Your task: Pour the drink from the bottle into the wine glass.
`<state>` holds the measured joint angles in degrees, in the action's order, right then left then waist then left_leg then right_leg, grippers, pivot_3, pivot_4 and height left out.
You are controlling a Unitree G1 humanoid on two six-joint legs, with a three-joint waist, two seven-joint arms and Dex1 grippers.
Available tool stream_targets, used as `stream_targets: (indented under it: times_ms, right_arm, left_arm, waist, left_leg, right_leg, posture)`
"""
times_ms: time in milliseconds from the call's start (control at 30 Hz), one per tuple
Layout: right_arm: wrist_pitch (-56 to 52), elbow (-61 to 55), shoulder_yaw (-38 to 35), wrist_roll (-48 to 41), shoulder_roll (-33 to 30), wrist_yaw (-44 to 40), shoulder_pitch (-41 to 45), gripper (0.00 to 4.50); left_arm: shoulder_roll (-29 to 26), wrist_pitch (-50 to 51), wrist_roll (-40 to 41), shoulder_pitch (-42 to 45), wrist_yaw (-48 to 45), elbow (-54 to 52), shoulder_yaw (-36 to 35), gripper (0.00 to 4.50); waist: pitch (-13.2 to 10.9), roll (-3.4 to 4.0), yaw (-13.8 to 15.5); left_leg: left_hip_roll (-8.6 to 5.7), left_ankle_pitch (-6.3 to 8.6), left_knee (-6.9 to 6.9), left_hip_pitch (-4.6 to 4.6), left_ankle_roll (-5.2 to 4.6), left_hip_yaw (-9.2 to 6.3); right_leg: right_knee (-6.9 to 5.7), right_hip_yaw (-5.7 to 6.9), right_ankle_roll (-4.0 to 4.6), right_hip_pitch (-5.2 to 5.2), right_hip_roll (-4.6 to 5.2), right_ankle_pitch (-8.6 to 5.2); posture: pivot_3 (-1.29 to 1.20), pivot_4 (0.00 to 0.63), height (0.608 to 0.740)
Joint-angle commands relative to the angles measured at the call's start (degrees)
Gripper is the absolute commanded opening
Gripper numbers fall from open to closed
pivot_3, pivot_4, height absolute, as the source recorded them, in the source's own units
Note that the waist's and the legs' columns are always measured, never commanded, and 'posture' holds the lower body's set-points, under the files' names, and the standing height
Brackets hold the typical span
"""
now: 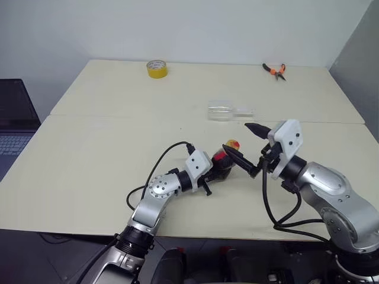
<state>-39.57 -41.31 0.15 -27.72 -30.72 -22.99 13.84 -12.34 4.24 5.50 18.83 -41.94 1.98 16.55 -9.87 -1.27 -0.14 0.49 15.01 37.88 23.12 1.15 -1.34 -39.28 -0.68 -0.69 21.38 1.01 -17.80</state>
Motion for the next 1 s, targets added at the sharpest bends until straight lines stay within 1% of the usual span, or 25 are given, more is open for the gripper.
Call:
stream_targets:
  times_ms: [33,167,267,333,400,533,700,867,1000]
  right_arm:
    - [-1.0,-2.9,-6.1,-2.1,-3.2,-2.1,-3.3,4.5]
    - [-2.5,-5.1,-9.1,-6.4,-5.7,-4.5,-6.1,4.5]
    - [-4.8,-7.3,-10.9,-11.8,-7.0,-6.3,-6.9,4.5]
    - [-5.7,-7.7,-11.2,-14.0,-7.0,-5.5,-5.9,4.5]
    - [-6.0,-7.4,-9.9,-14.4,-5.6,-3.3,-3.3,4.5]
    - [-5.6,-5.8,-4.1,-10.1,-2.4,1.1,1.8,4.5]
    - [-4.0,-3.4,1.0,-4.5,-1.1,2.8,4.1,4.5]
    - [-2.9,-2.0,1.8,-1.4,-1.1,2.7,4.1,4.5]
    - [-2.6,-0.9,-0.6,0.2,-1.8,2.6,2.3,4.5]
  left_arm:
    - [0.1,-2.0,0.9,0.8,-0.2,-2.2,-0.7,0.74]
    - [-0.2,-2.0,1.0,0.7,-0.3,-2.4,-0.9,0.73]
    - [-0.5,-1.9,1.1,0.7,-0.3,-2.6,-0.8,0.72]
    - [-0.5,-1.9,1.1,0.7,-0.3,-2.7,-0.8,0.72]
    - [-0.5,-1.8,1.0,0.7,-0.3,-2.7,-0.8,0.72]
    - [-0.5,-1.6,1.0,0.9,-0.2,-2.8,-0.7,0.72]
    - [-0.3,-1.5,0.9,1.0,-0.1,-2.8,-0.6,0.69]
    - [-0.2,-1.4,0.9,1.1,0.0,-2.9,-0.5,0.69]
    - [-0.2,-1.2,0.9,1.1,0.0,-3.1,-0.5,0.69]
  waist:
    - [0.0,0.0,0.0]
    - [0.0,0.0,0.0]
    - [0.0,0.0,-0.1]
    - [0.0,0.0,-0.1]
    - [0.0,0.0,-0.1]
    - [0.0,0.0,-0.1]
    - [0.0,0.0,-0.1]
    - [0.0,0.0,0.0]
    - [0.0,0.0,0.0]
  left_leg:
    - [0.0,0.0,0.0,0.01,0.0,0.0]
    - [0.0,0.0,0.01,0.01,-0.01,0.0]
    - [0.03,0.0,-0.01,-0.02,-0.01,0.0]
    - [0.07,0.0,-0.03,-0.03,-0.01,-0.01]
    - [0.06,0.0,-0.02,-0.03,-0.01,0.0]
    - [0.06,0.0,-0.02,-0.05,0.0,0.0]
    - [0.04,0.0,0.0,0.01,0.0,0.0]
    - [0.01,0.0,0.01,0.01,0.0,0.0]
    - [0.02,0.0,0.01,0.01,0.0,0.0]
  right_leg:
    - [0.02,0.0,0.0,-0.01,0.0,0.0]
    - [0.03,-0.01,0.0,-0.03,0.0,0.0]
    - [0.01,0.0,0.0,-0.03,-0.03,0.0]
    - [0.02,-0.01,0.0,-0.03,-0.08,0.0]
    - [0.02,-0.01,0.0,-0.03,-0.08,0.0]
    - [-0.01,-0.03,0.0,-0.03,-0.09,0.0]
    - [0.07,-0.02,0.0,-0.02,-0.05,0.0]
    - [0.07,-0.01,-0.01,-0.02,-0.02,0.01]
    - [0.06,-0.01,-0.01,-0.02,-0.02,0.01]
  posture:
    - [0.0,0.15,0.74]
    - [0.0,0.15,0.74]
    - [0.0,0.15,0.74]
    - [0.0,0.15,0.74]
    - [0.0,0.15,0.74]
    - [0.0,0.15,0.74]
    - [0.0,0.15,0.74]
    - [0.0,0.15,0.74]
    - [0.0,0.15,0.74]
